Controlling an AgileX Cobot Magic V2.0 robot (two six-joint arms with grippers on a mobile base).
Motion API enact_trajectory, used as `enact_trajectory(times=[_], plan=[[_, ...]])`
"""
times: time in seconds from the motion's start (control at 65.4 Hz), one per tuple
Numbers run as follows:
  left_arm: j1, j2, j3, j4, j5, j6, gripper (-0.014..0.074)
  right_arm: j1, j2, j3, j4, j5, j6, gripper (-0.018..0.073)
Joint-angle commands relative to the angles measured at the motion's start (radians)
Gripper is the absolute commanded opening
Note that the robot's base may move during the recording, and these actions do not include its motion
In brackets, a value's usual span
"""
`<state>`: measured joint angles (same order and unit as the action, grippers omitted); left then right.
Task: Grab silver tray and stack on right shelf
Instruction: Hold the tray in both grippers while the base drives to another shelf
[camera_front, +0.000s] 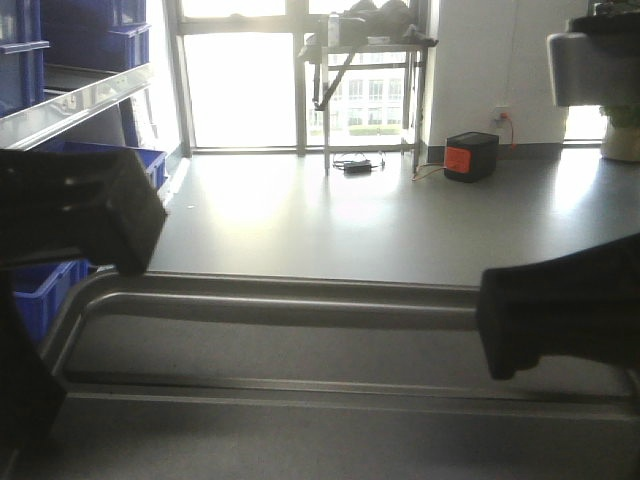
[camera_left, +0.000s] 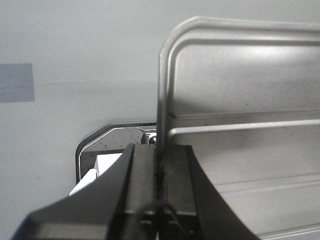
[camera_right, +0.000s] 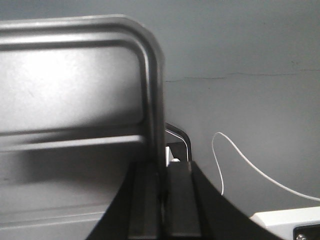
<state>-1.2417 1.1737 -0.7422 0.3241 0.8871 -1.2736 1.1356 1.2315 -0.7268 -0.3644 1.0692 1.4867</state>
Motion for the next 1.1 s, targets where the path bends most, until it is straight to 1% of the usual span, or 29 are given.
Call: enact_trajectory(times=[0.0, 1.086], plan=[[-0.002, -0.023, -0.022, 0.038, 0.087, 0.0, -0.01, -0.005, -0.02, -0.018, -0.056, 0.183, 0.002, 0.007], [-0.002, -0.023, -0.022, 0.038, 0.087, 0.0, -0.01, -0.005, -0.02, -0.018, -0.056, 0.183, 0.002, 0.007]])
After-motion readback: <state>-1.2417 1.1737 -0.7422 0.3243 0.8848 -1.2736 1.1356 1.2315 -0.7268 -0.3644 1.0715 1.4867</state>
